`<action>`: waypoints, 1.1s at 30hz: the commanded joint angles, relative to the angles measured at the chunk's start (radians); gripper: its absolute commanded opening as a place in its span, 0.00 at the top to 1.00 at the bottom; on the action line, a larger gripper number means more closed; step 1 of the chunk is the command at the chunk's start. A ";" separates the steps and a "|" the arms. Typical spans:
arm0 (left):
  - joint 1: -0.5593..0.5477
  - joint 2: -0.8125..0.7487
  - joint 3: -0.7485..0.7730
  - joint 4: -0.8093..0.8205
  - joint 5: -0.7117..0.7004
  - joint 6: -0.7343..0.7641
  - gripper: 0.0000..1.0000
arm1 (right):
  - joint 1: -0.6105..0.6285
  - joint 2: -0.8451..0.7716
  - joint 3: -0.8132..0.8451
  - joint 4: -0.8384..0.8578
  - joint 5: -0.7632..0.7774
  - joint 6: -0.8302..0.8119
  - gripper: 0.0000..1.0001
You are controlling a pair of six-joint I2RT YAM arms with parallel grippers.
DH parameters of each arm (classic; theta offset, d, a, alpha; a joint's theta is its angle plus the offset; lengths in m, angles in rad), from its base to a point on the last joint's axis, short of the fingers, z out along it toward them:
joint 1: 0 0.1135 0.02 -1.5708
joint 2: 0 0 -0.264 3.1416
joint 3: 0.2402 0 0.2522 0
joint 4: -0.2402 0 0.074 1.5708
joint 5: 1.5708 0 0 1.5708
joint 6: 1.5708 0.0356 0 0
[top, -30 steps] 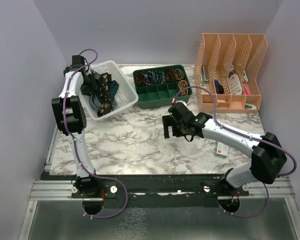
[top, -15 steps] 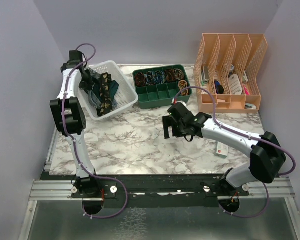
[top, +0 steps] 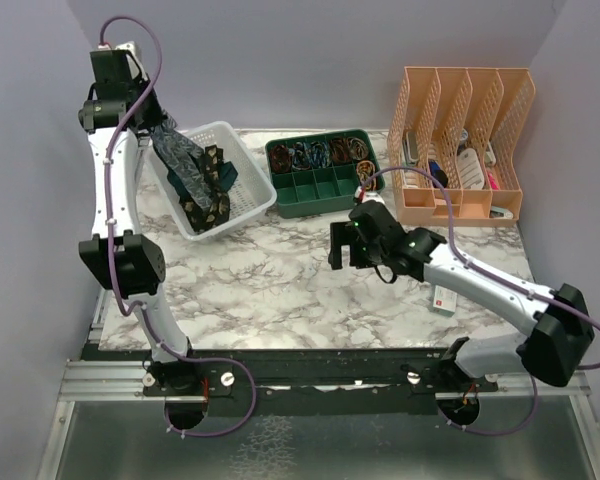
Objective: Roll the ties
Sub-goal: Pick up the tie from the bin, then place the tie at the center of the board.
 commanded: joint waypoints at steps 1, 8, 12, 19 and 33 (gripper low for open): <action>0.008 -0.111 0.063 0.002 0.108 -0.045 1.00 | 0.002 -0.097 -0.041 0.071 0.038 0.028 0.01; 0.004 -0.238 0.008 0.070 0.334 -0.100 1.00 | 0.001 -0.217 -0.113 0.173 0.029 0.044 0.01; 0.005 -0.298 0.026 0.149 0.397 -0.138 1.00 | 0.001 -0.292 -0.147 0.213 0.044 0.061 0.01; -0.188 -0.370 -0.064 0.205 0.607 -0.171 1.00 | -0.005 -0.359 -0.123 0.157 0.164 0.087 0.01; -0.827 -0.372 -0.234 0.068 0.390 0.021 1.00 | -0.695 -0.360 -0.016 -0.050 -0.298 0.011 0.02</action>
